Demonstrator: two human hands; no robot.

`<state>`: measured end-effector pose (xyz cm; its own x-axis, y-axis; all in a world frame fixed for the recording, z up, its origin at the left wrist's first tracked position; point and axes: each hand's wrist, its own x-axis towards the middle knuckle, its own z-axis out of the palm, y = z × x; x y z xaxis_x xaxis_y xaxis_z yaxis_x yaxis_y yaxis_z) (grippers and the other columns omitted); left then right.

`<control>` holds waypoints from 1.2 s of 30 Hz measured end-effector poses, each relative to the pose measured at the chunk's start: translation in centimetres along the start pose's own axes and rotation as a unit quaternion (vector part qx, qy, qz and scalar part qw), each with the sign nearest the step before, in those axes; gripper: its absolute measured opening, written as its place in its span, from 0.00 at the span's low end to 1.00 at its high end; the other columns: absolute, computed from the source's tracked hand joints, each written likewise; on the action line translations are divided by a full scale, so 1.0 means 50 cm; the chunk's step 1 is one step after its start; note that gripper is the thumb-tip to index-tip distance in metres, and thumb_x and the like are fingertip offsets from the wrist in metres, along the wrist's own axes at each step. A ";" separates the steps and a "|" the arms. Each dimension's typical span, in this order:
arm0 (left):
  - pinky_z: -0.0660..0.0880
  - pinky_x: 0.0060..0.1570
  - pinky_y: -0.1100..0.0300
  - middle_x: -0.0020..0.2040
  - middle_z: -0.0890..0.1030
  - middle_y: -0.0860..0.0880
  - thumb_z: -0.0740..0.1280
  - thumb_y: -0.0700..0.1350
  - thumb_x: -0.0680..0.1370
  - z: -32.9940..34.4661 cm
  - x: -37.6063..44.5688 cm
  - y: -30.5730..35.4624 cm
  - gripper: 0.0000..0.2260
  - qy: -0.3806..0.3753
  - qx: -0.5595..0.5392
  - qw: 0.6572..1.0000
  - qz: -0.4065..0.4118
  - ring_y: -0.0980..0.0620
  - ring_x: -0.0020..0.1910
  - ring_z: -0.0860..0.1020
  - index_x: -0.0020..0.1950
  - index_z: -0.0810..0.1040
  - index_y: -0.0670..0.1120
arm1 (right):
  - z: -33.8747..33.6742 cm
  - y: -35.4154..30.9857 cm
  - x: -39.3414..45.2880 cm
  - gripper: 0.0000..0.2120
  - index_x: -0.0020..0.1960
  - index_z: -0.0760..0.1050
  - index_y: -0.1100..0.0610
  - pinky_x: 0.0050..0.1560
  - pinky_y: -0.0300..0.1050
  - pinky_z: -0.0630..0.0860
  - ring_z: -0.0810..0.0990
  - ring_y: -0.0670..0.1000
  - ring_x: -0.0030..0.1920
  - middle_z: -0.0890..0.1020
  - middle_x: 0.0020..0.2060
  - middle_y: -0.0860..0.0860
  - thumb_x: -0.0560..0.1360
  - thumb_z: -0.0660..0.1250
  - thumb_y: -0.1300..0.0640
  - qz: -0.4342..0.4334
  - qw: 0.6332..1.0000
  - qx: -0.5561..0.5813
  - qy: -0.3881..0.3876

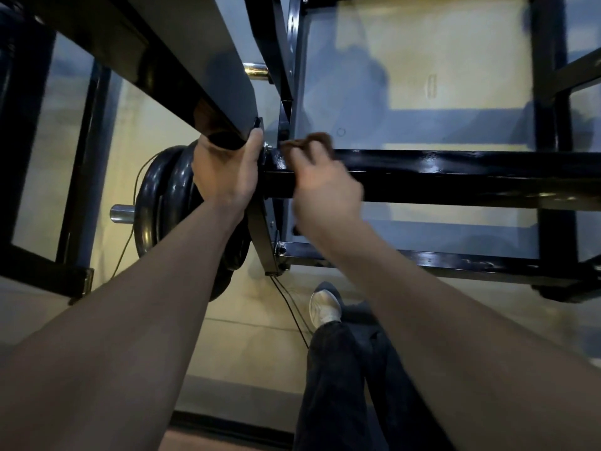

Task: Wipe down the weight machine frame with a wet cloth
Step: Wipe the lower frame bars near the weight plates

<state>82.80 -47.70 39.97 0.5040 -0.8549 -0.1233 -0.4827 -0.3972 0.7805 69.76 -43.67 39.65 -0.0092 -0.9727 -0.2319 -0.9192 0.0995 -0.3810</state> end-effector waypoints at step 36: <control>0.82 0.51 0.47 0.41 0.85 0.53 0.72 0.62 0.68 0.003 -0.011 0.007 0.19 0.004 -0.008 1.000 -0.014 0.55 0.44 0.83 0.46 0.80 0.48 | -0.035 0.116 -0.024 0.23 0.70 0.70 0.50 0.42 0.50 0.69 0.78 0.62 0.58 0.71 0.68 0.52 0.76 0.65 0.61 0.067 0.997 -0.001 0.036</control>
<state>82.27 -47.43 40.20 0.5233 -0.8405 -0.1408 -0.4572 -0.4163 0.7859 63.76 -42.28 39.31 -0.1603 -0.9631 -0.2162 -0.9083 0.2297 -0.3497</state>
